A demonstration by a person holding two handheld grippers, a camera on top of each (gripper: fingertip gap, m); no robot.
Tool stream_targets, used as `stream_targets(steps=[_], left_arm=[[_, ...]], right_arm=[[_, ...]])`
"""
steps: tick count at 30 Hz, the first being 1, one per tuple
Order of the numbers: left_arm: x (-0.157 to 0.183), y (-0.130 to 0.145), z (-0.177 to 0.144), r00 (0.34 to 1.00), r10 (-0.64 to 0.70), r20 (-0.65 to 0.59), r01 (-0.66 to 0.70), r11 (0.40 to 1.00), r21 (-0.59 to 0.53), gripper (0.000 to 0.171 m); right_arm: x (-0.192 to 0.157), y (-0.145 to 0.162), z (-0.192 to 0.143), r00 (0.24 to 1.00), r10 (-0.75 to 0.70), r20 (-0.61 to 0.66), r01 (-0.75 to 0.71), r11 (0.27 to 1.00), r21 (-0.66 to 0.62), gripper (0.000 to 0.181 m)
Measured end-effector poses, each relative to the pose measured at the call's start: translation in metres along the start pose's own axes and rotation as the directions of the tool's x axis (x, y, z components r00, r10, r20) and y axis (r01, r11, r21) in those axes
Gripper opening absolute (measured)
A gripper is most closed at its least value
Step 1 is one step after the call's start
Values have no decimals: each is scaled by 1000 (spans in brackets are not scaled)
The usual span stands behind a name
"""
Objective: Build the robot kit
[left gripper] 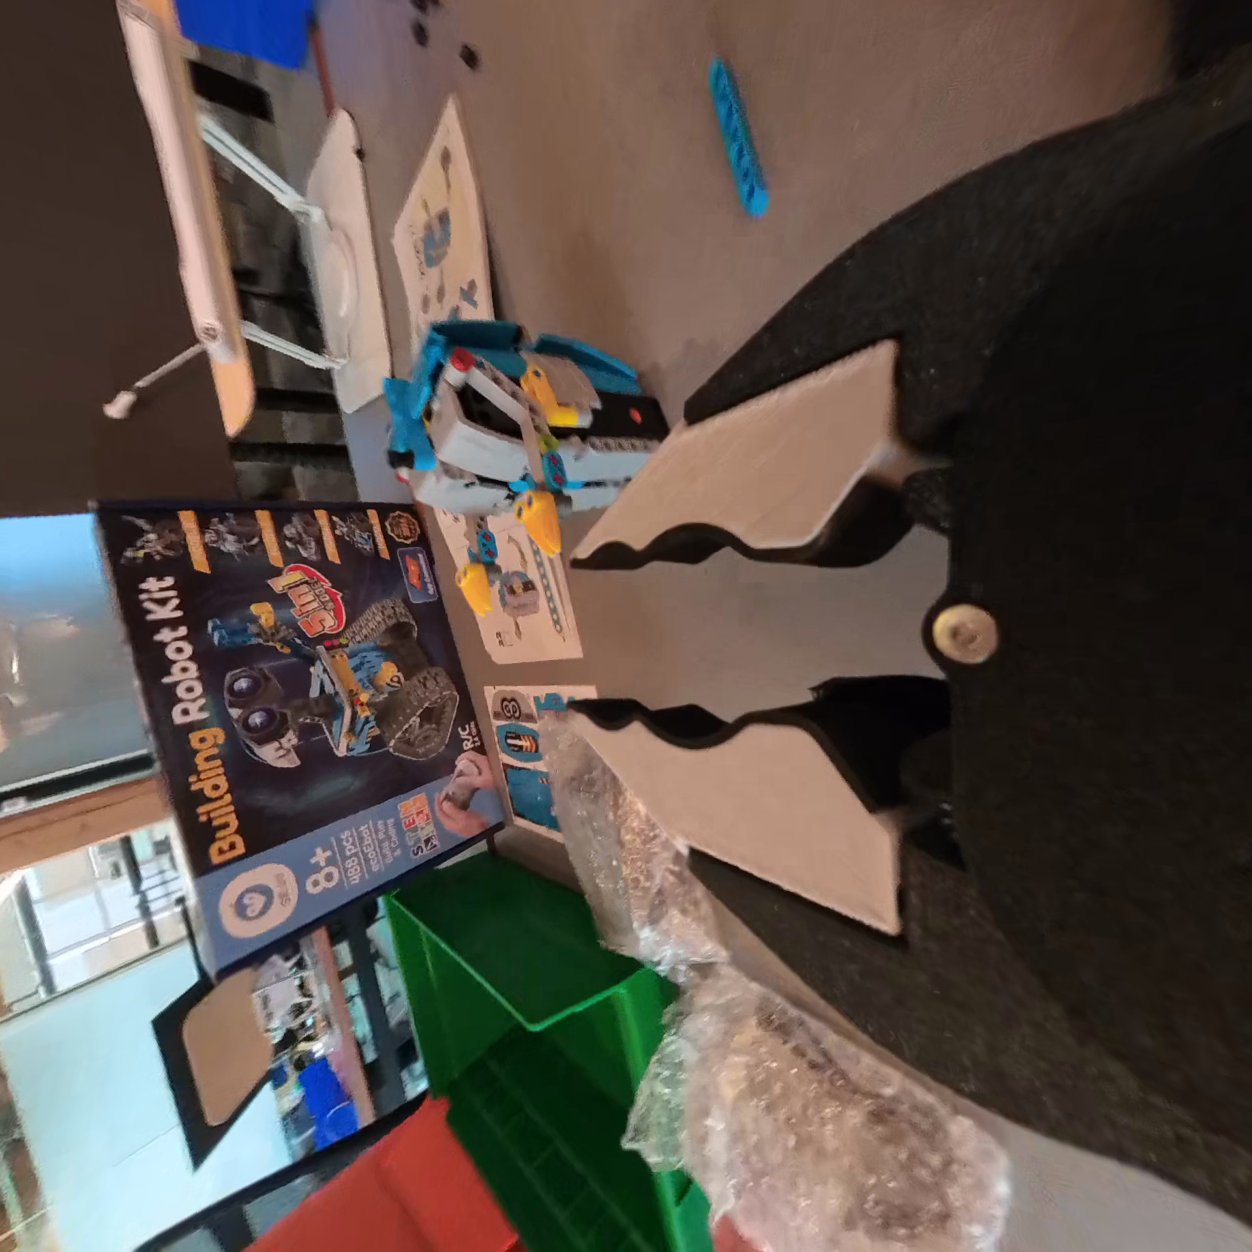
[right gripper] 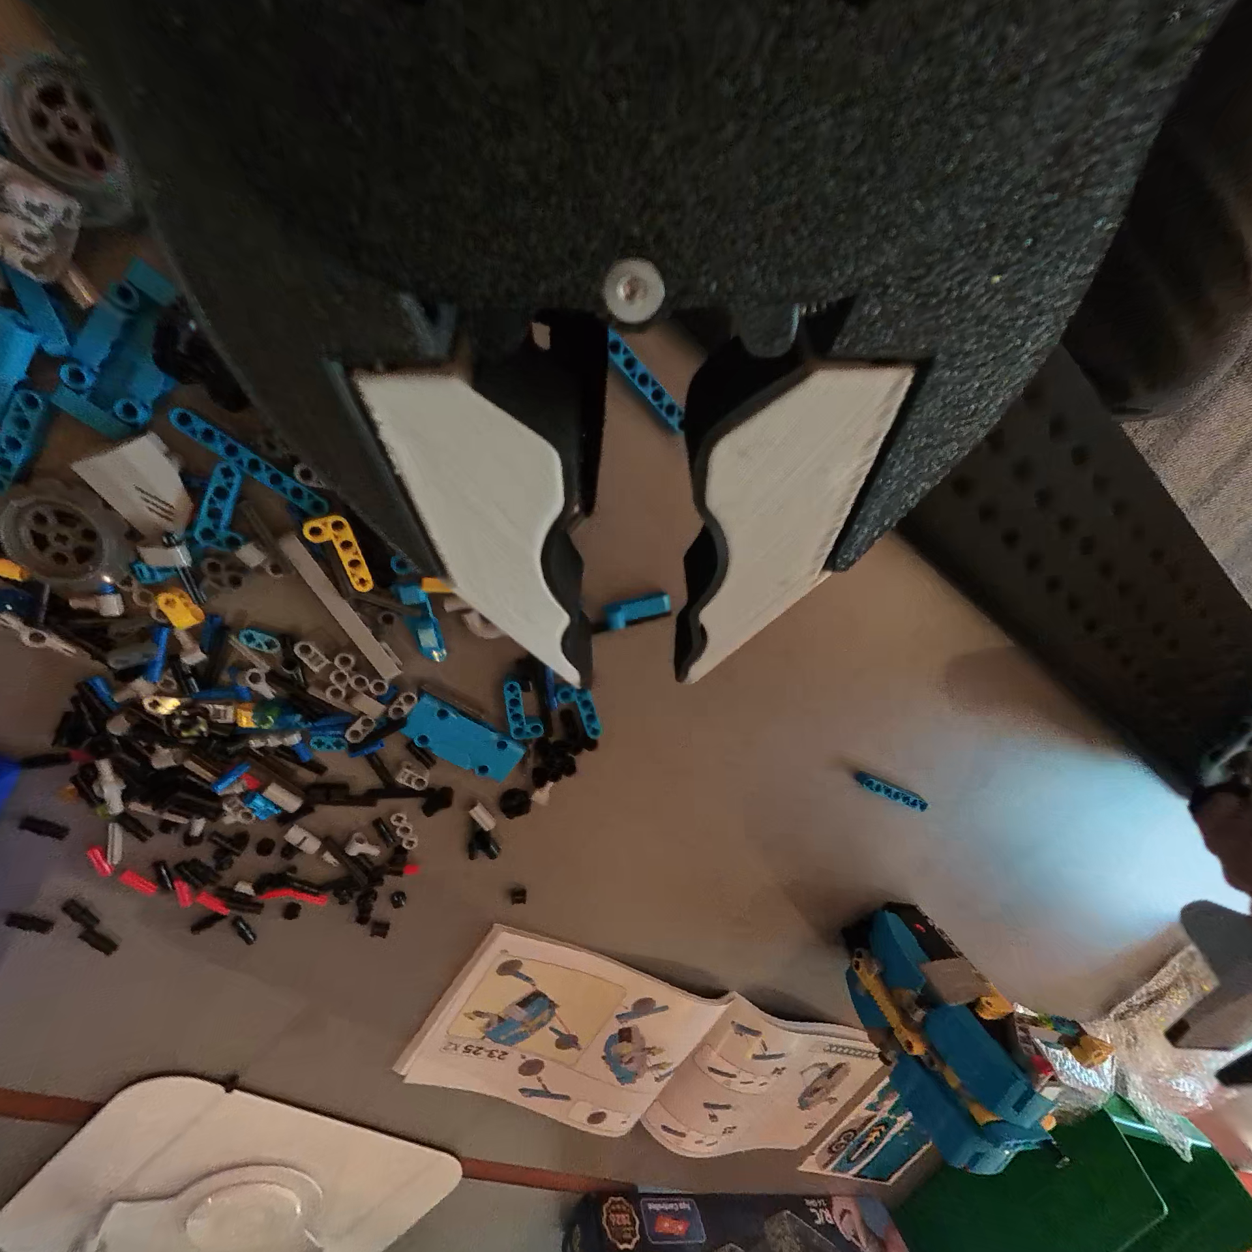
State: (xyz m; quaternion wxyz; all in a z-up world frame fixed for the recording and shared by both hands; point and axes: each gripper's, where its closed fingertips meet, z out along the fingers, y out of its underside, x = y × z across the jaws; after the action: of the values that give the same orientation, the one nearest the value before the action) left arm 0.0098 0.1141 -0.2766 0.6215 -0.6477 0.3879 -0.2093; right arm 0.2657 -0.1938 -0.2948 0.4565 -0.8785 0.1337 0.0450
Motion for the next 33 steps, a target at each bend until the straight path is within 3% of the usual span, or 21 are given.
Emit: stream_targets(steps=[5, 10, 13, 18, 23, 27, 33], left_arm=[[9, -15, -55, 992, -125, -16, 125, 992, 25, 38], [23, -4, -111, 998, -53, -14, 53, 998, -34, 38], [22, 5, -131, 1000, 18, 13, -17, 997, -79, 38], [15, 22, -146, 993, 108, 39, -100, 982, -160, 38], [6, 30, -154, 994, 85, 69, -70, 978, -196, 38], [0, 28, -158, 994, 72, 84, -53, 978, -203, 38], [3, 22, -171, 997, 44, 68, -30, 981, -193, 38]], right_arm=[[-31, -28, 18, 999, -41, 27, 39, 996, 78, 25], [-87, -71, 47, 987, -158, 37, 152, 979, 136, 24], [-131, -122, 56, 977, -202, 73, 189, 970, 155, 25], [-204, -229, 18, 946, -297, 130, 267, 941, 208, 26], [-233, -303, -52, 902, -425, 77, 392, 880, 267, 26], [-242, -318, -87, 888, -455, 69, 416, 859, 299, 26], [-232, -282, -85, 884, -458, 97, 423, 870, 253, 28]])
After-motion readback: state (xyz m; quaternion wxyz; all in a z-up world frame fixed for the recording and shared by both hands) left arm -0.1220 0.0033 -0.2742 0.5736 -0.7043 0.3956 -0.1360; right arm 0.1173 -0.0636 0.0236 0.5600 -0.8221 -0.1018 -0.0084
